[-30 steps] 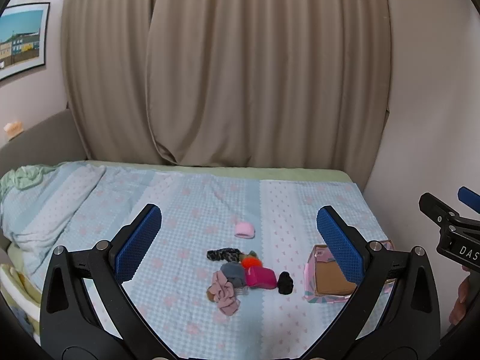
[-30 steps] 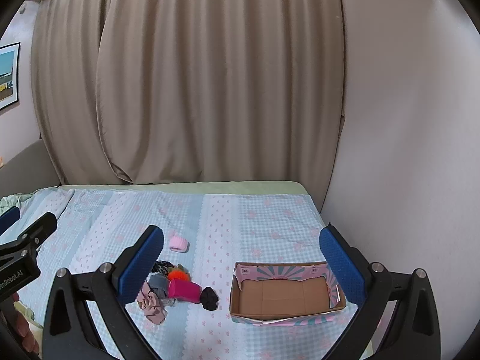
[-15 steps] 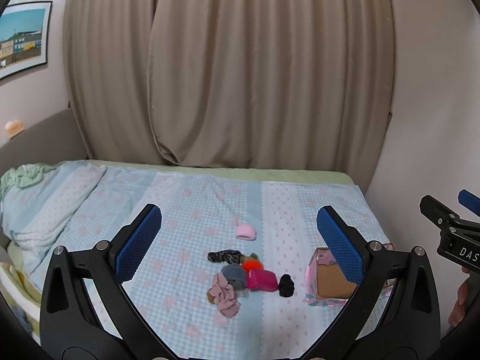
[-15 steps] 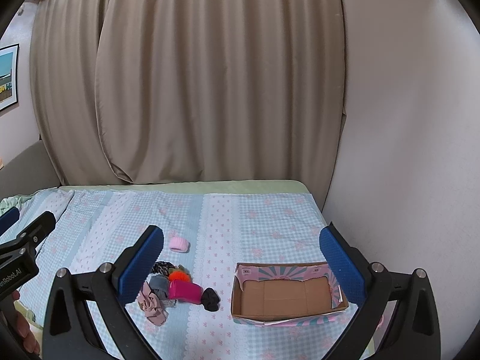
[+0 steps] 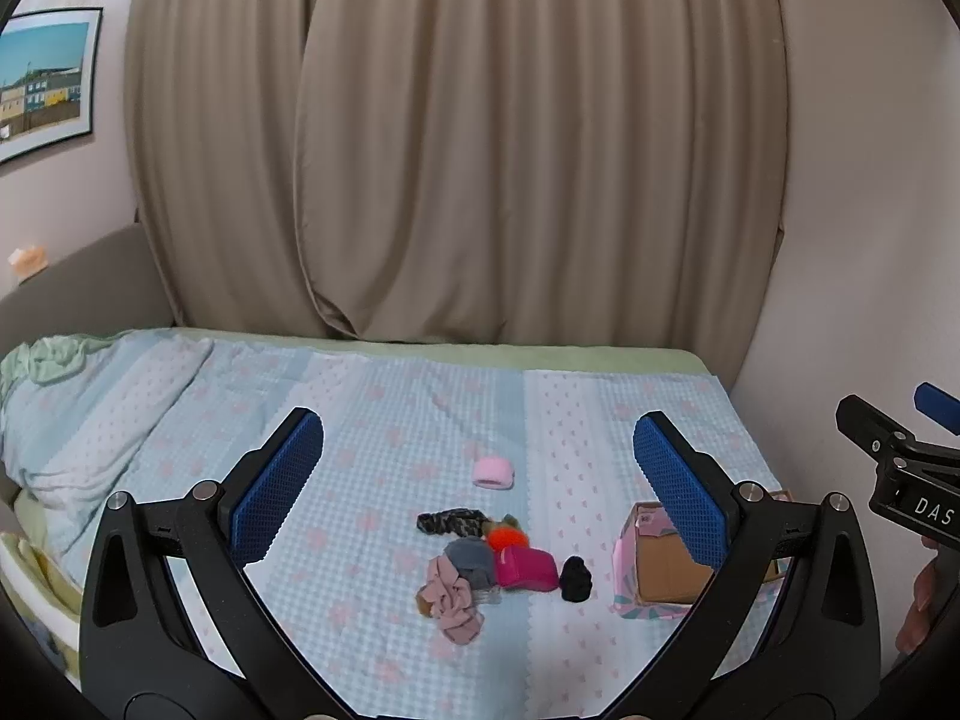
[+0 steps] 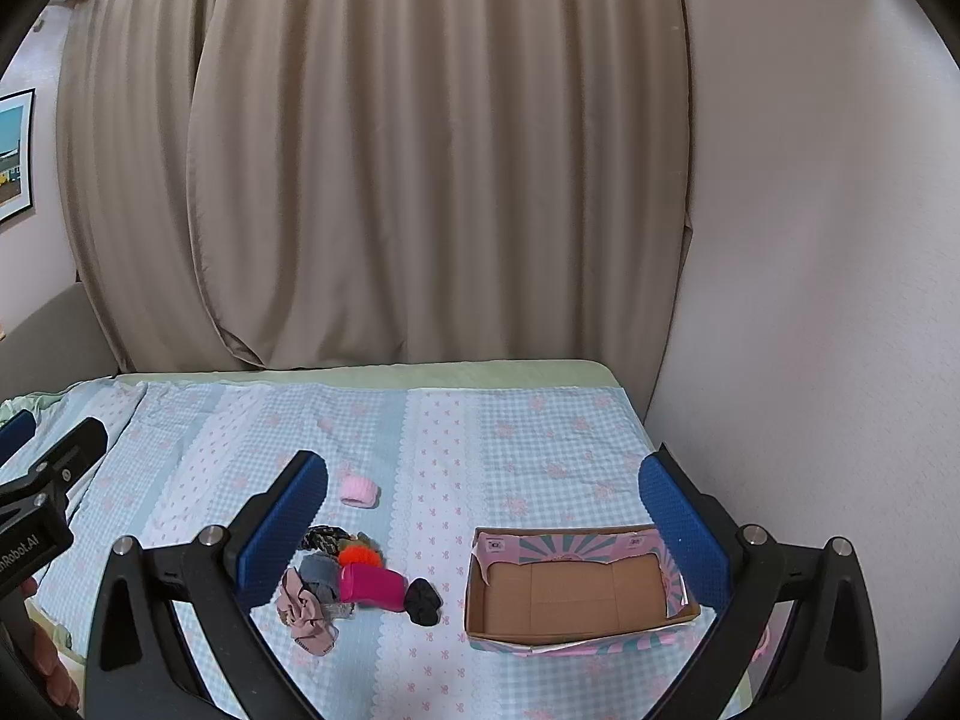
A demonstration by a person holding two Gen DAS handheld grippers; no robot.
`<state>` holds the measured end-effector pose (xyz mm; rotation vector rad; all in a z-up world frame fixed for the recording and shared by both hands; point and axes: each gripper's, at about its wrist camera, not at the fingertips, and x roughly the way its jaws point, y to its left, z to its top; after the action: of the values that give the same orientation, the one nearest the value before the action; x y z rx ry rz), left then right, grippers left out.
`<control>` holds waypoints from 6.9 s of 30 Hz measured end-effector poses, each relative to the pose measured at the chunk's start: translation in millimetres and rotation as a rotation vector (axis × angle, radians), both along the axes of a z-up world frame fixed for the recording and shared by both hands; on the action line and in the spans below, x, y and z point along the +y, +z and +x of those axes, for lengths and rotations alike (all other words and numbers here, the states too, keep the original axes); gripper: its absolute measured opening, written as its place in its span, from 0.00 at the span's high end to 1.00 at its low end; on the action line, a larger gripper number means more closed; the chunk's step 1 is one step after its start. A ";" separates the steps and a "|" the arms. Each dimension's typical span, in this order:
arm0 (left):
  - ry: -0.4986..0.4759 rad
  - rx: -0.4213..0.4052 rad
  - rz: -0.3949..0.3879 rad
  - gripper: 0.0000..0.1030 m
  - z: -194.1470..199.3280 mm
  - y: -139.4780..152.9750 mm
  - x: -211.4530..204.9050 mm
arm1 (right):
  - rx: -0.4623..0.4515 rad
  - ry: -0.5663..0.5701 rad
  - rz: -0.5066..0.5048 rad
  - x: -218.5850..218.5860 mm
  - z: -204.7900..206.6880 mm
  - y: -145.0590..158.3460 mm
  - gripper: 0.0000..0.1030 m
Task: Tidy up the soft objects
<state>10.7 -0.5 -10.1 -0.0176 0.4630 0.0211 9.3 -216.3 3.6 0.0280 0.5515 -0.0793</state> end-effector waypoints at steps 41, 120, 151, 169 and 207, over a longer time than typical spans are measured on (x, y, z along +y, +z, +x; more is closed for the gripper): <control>-0.006 -0.008 -0.009 0.01 -0.9 1.1 4.2 | -0.005 -0.007 0.022 4.2 11.5 3.2 0.00; 0.211 0.660 -0.129 0.88 153.0 -418.7 37.3 | 0.732 1.157 -0.457 143.8 227.6 -425.0 0.59; 0.111 0.316 -0.071 0.88 79.6 -167.4 -35.1 | 0.464 0.586 0.082 9.3 142.6 -171.6 0.60; -0.358 0.311 -0.060 0.88 128.1 -121.6 -206.9 | 0.527 0.015 0.258 -172.8 107.9 -154.2 0.60; -0.542 0.876 0.248 0.00 202.7 -379.6 -346.6 | 1.044 -0.045 0.422 -254.7 192.3 -387.0 0.21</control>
<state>213.4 -347.1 -389.7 0.3742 1.3242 -0.4632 201.6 -471.0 -383.4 0.4287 1.6045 -0.0137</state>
